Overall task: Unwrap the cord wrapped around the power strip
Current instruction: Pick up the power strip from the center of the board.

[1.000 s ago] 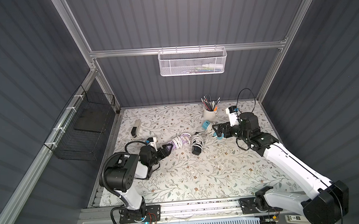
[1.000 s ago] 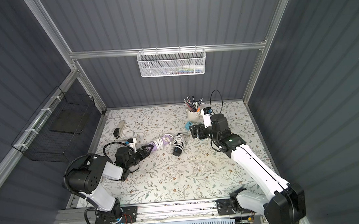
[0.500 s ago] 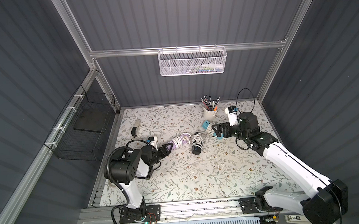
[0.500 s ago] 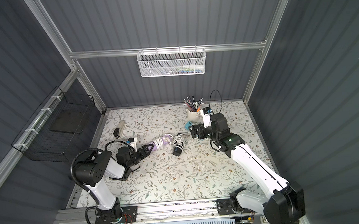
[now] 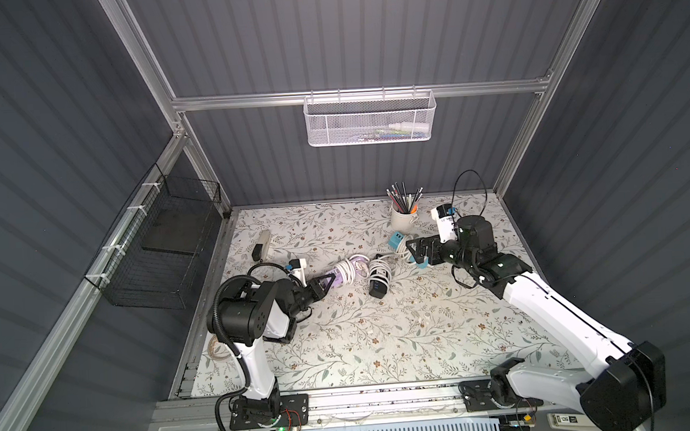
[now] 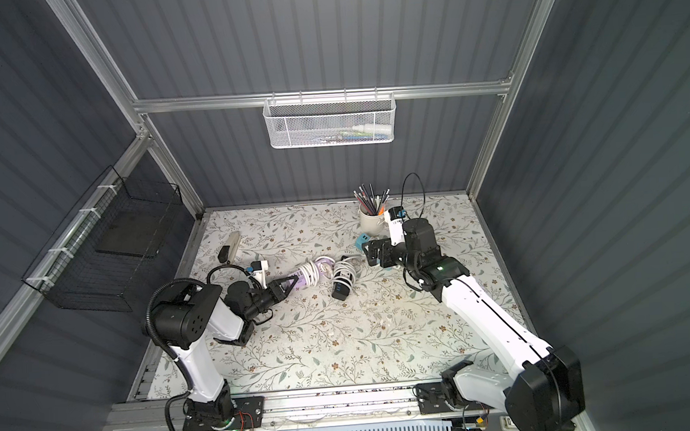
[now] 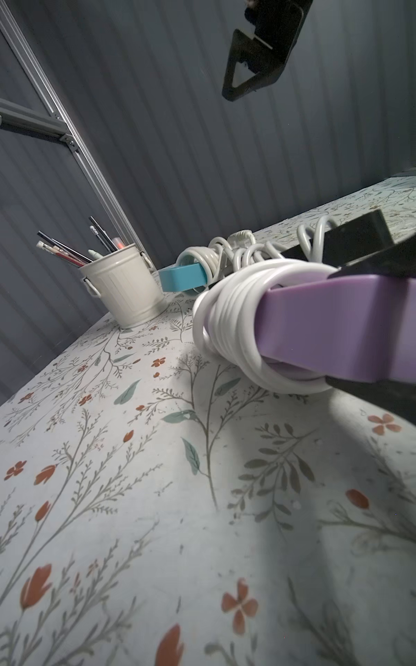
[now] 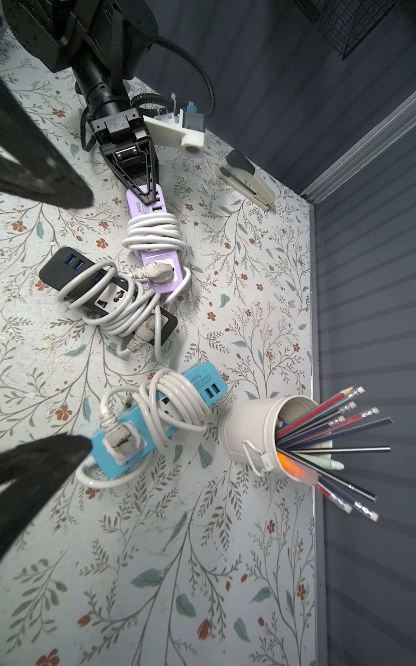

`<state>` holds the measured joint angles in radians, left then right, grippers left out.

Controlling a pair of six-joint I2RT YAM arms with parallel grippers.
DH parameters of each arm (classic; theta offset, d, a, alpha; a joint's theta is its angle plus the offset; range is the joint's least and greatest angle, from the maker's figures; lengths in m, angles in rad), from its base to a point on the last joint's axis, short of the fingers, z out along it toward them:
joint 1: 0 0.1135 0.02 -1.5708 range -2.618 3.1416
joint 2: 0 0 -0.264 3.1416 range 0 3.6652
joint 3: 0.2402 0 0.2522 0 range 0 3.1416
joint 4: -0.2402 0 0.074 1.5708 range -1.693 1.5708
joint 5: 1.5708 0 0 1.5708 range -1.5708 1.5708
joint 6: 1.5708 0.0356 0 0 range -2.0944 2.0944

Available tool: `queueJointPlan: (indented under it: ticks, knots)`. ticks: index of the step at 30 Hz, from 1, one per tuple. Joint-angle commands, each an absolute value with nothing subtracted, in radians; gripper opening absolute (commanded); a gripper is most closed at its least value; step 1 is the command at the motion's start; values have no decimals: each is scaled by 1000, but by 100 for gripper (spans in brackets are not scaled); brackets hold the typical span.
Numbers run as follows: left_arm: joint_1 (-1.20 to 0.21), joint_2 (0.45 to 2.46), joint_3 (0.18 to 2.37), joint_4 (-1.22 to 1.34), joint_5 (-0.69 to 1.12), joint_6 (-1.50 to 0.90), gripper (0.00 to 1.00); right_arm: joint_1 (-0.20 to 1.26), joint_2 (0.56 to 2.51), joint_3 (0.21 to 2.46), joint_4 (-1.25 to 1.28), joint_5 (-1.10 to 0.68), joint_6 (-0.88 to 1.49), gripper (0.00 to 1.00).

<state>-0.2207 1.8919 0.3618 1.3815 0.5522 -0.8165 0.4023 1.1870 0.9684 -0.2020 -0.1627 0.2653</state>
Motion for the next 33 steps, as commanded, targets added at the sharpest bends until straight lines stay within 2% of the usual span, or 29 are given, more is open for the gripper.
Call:
queueJointPlan:
  ticks: [1,7,16,29,33]
  knots:
    - [-212,1870,358,1303,528,-785,0,409,1199,971,-185,-180,273,99]
    - [-212,1697,385,1122,515,-742,0,413,1218,980,-191,-195,253,99]
    - [-221,1319,610,512,447,-546,0,494,1282,1056,-224,-163,156,99]
    - [-259,1308,1006,37,477,-454,0,606,1346,1204,-221,-232,55,99]
    - [-259,1321,1071,-12,503,-459,0,635,1385,1238,-234,-234,48,99]
